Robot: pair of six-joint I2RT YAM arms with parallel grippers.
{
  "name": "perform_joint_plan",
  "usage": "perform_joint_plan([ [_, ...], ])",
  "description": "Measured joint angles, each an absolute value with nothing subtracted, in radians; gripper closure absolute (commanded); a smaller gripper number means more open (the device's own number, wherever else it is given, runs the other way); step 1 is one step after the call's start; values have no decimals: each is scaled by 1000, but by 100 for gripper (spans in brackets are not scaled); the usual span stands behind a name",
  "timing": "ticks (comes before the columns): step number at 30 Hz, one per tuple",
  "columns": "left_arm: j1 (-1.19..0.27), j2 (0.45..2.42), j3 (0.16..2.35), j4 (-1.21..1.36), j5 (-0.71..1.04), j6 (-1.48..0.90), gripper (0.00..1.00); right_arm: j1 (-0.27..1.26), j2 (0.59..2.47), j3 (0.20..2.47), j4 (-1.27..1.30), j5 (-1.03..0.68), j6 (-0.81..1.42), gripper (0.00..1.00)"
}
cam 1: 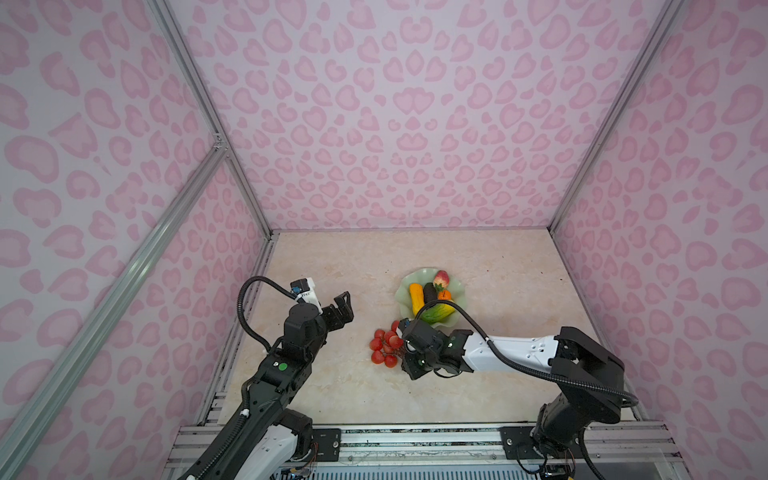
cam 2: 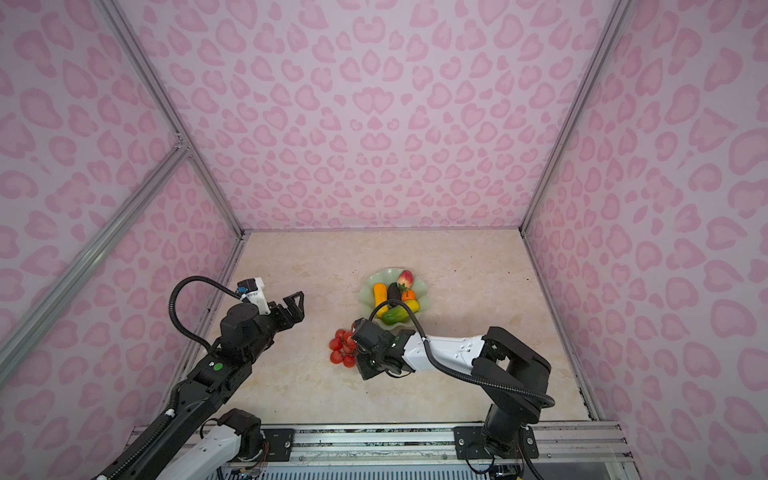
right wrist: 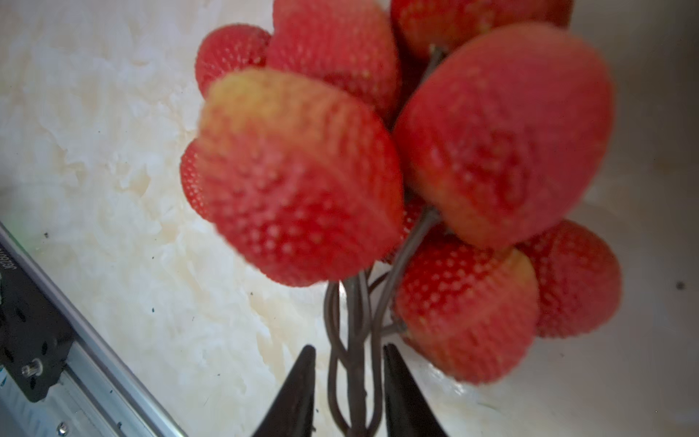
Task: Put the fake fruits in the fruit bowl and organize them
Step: 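Lift the strawberry bunch with the right gripper and set it atop the bowl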
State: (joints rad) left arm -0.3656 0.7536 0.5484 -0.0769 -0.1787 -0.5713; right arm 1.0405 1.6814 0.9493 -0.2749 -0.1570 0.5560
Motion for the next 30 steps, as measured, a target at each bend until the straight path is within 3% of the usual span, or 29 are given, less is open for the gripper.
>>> perform_joint_plan([
  [5, -366, 745, 548, -80, -165, -571, 3, 1047, 1689, 978, -284, -146, 546, 100],
  [15, -366, 700, 577, -79, -6, -531, 3, 1037, 1620, 1138, -360, -75, 473, 100],
  [30, -366, 674, 621, -75, 159, -479, 3, 789, 1574, 1236, -267, 5, 390, 100],
])
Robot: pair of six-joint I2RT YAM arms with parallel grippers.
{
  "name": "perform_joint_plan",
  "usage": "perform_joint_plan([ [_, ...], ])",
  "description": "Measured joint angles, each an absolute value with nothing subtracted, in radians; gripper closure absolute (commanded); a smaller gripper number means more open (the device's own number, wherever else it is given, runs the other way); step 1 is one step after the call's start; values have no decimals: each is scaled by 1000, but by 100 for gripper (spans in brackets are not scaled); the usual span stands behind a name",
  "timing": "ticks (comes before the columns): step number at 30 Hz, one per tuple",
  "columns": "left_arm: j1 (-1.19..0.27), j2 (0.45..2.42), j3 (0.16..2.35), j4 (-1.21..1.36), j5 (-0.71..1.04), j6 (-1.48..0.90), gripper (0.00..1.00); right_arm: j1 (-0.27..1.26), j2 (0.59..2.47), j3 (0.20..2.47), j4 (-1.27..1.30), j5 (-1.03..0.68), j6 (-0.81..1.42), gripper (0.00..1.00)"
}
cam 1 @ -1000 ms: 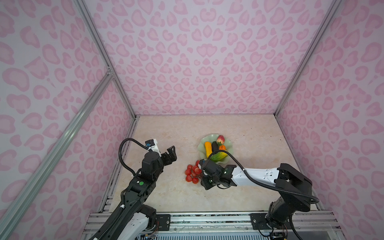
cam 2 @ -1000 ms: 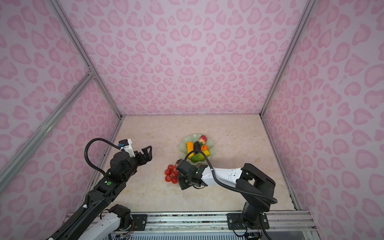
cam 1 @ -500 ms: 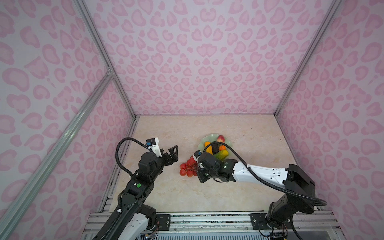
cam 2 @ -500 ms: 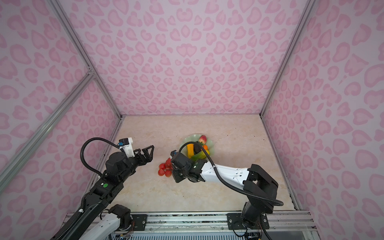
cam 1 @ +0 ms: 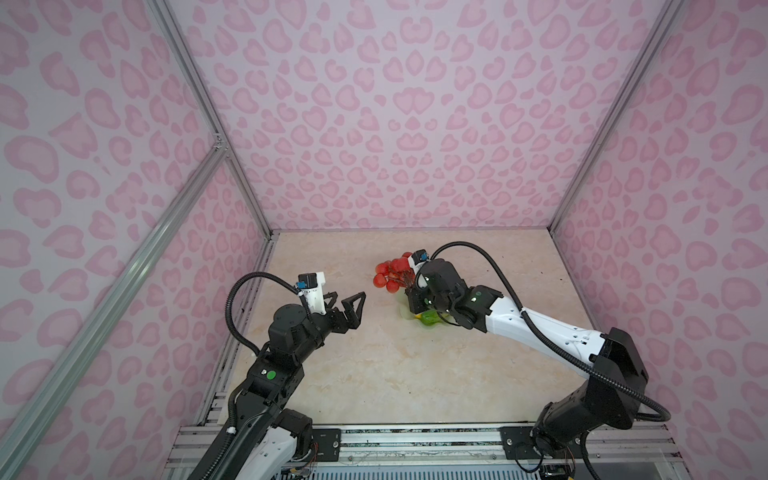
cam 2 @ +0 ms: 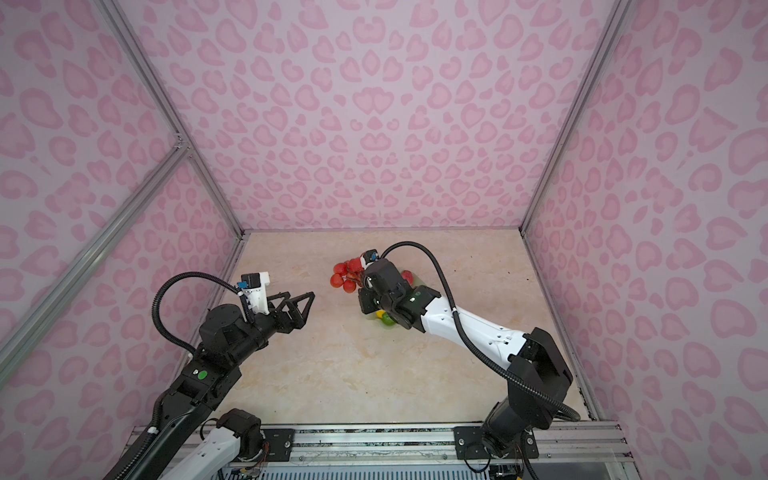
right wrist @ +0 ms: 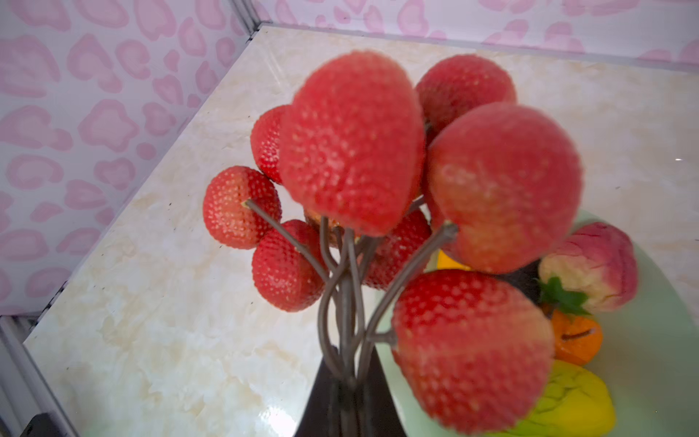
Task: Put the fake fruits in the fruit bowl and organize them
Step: 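Lift the strawberry bunch with the right gripper and set it atop the bowl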
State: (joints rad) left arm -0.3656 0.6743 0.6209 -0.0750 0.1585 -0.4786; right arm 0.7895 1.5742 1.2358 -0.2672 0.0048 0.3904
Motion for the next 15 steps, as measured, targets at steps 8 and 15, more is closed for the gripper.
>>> perform_joint_plan([
  [8, -366, 744, 642, -75, 160, -457, 3, 654, 1591, 1083, -227, 4, 361, 100],
  [15, -366, 809, 665, -64, 156, -438, 3, 632, 1613, 1022, -197, -1, 336, 62],
])
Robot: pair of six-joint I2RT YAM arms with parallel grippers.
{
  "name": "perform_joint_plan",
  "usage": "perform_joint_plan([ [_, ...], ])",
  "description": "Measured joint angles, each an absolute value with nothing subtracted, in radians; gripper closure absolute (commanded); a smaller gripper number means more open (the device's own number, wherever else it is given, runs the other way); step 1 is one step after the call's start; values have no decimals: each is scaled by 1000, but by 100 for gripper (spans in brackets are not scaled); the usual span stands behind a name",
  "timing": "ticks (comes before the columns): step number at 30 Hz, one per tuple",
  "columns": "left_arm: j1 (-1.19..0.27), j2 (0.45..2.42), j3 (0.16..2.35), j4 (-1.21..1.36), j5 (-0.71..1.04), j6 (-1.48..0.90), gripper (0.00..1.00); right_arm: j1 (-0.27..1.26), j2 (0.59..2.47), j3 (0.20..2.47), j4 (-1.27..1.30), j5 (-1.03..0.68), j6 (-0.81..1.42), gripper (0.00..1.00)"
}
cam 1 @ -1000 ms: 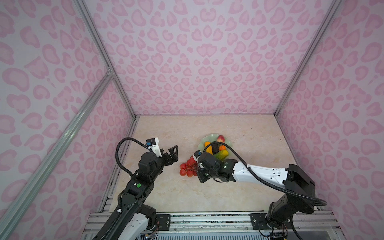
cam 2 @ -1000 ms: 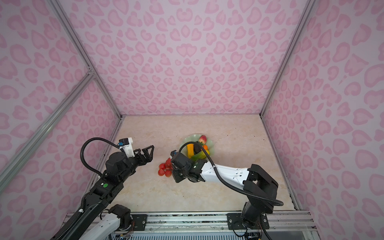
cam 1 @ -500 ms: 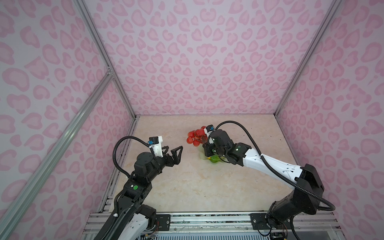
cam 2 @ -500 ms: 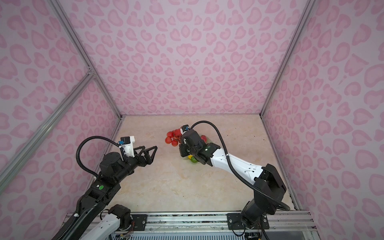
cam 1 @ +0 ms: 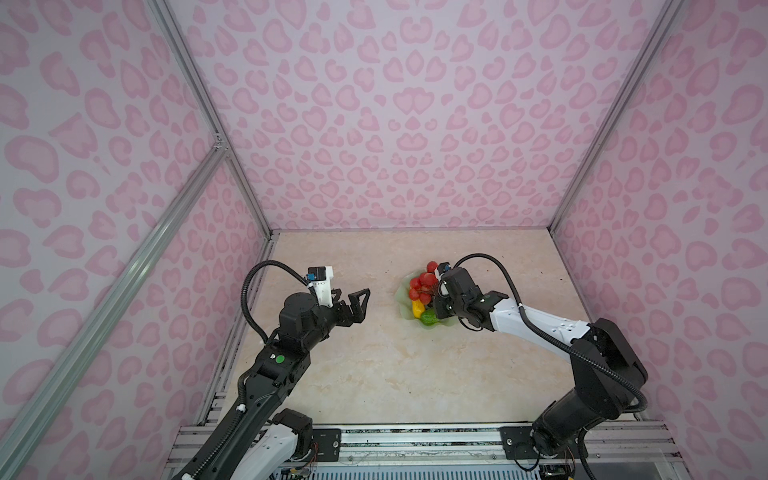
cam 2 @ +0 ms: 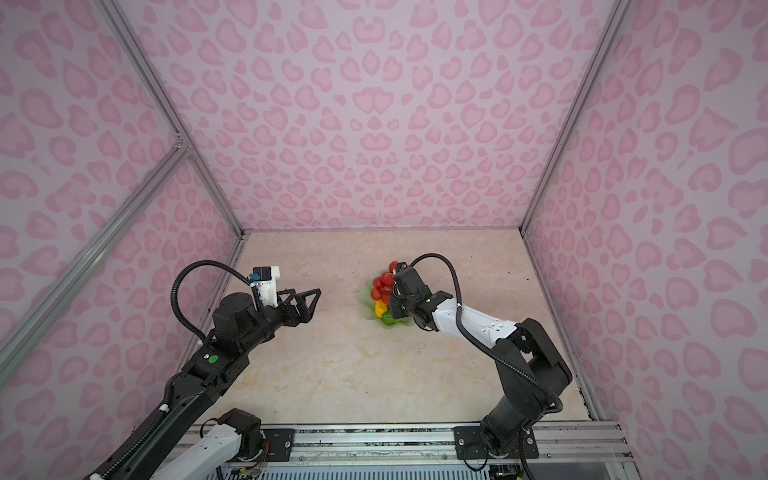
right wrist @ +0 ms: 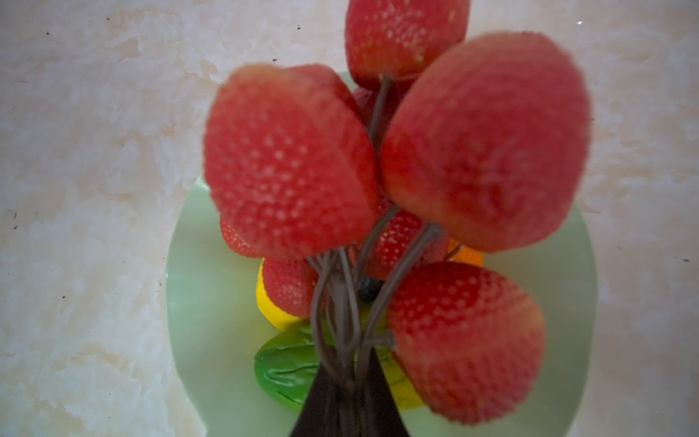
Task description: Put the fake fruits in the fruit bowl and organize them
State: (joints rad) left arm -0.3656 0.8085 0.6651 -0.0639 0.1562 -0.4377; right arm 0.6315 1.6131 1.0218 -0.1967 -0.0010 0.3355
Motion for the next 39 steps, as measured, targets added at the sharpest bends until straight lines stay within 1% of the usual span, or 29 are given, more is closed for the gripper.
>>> perform_joint_plan([
  [3, -366, 825, 671, -57, 140, -422, 3, 630, 1603, 1005, -184, 1, 326, 48],
  [7, -366, 834, 675, -57, 82, -397, 2, 628, 1539, 987, -185, 20, 324, 30],
  [11, -366, 841, 675, -45, -26, -372, 1, 625, 1447, 976, -186, 50, 318, 3],
  [12, -366, 849, 674, -40, -64, -366, 1, 621, 1417, 970, -191, 63, 318, 1],
  [15, -366, 878, 650, -12, -190, -354, 0, 602, 1333, 942, -193, 109, 310, 1],
  [18, -366, 936, 597, 32, -358, -337, 0, 557, 1235, 884, -184, 175, 297, 1],
  [21, -365, 998, 525, 132, -509, -293, 0, 472, 1153, 783, -142, 243, 275, 1],
  [25, -348, 1060, 416, 339, -632, -196, 3, 327, 1084, 599, -23, 320, 247, 1],
  [28, -277, 1121, 342, 501, -641, -120, 2, 257, 1052, 462, 116, 366, 205, 1],
  [31, -175, 1214, 338, 611, -580, -101, 2, 208, 1075, 364, 267, 382, 139, 1],
  [33, -130, 1298, 355, 658, -547, -97, 2, 162, 1137, 323, 393, 384, 99, 1],
  [37, -103, 1412, 409, 717, -447, -75, 2, 76, 1295, 274, 643, 352, 68, 0],
  [39, -63, 1454, 432, 709, -398, -71, 2, 53, 1378, 277, 741, 290, 56, 0],
])
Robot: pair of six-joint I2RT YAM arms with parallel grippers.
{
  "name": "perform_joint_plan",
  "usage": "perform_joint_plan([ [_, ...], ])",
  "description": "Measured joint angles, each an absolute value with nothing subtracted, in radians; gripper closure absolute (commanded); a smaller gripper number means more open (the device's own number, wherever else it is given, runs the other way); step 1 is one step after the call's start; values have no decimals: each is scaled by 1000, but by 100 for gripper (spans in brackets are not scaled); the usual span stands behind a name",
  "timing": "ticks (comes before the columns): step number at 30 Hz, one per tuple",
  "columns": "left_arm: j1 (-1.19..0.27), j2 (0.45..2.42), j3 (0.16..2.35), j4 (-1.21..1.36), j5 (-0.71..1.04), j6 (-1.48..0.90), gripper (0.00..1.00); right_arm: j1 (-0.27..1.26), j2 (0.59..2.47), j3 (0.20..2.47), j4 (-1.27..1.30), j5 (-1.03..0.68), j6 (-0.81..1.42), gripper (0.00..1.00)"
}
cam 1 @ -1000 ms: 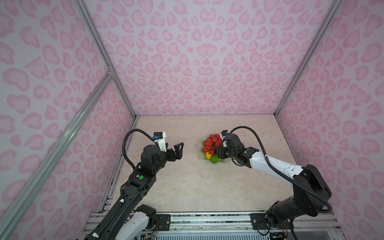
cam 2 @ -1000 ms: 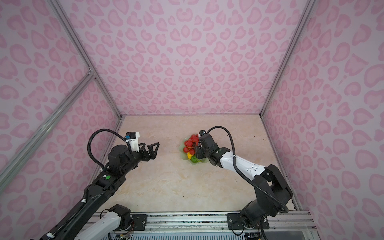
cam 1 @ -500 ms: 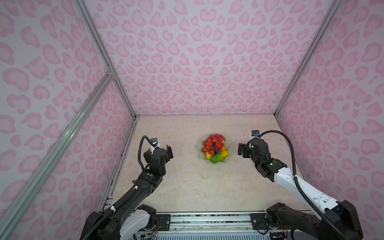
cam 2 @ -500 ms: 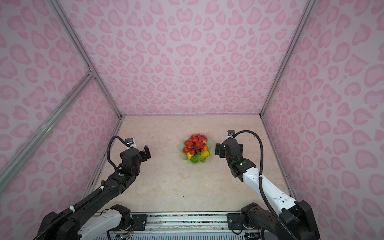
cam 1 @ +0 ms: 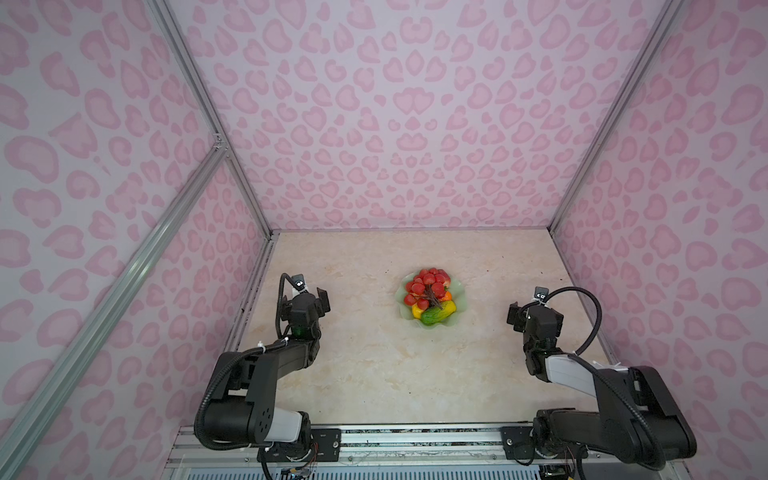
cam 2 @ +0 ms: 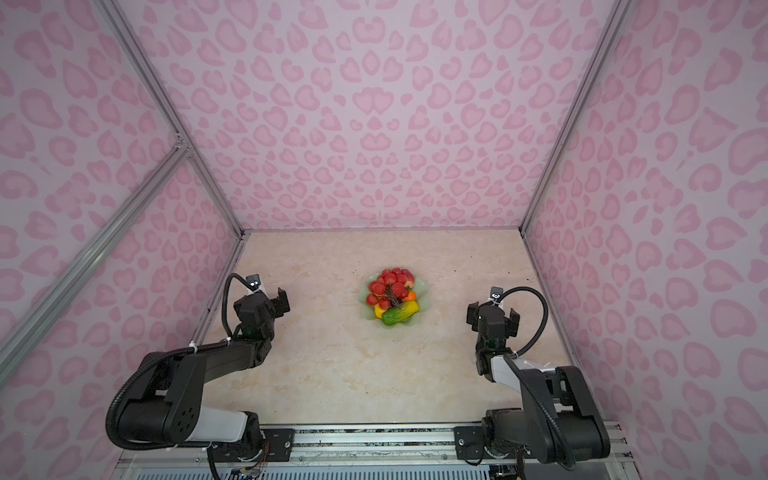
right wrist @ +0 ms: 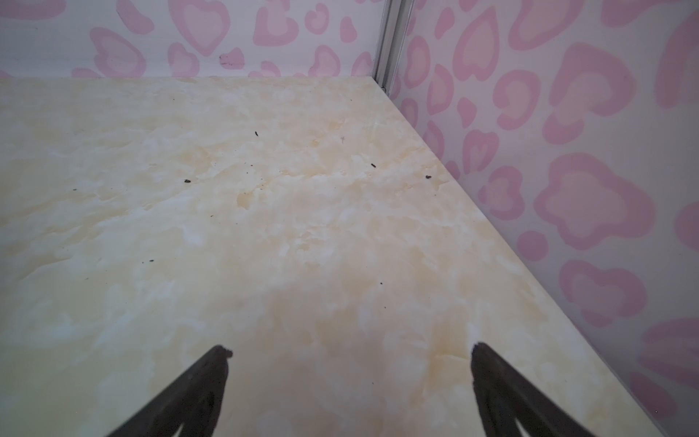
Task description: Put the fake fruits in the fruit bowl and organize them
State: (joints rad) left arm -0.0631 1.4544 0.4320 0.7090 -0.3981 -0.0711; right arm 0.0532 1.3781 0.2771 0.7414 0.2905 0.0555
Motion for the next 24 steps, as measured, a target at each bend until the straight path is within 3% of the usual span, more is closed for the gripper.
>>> perform_joint_plan([
  [3, -31, 1462, 450, 725, -361, -74, 2, 44, 1528, 286, 932, 218, 31, 0],
  [7, -31, 1460, 434, 748, -301, -79, 2, 48, 1549, 286, 1019, 157, 5, 0],
  [12, -28, 1470, 315, 869, -296, -86, 3, 59, 1551, 314, 1035, 169, -1, 0],
  [24, -26, 1473, 309, 967, -295, -87, 2, 38, 1541, 349, 953, 170, 8, 0],
])
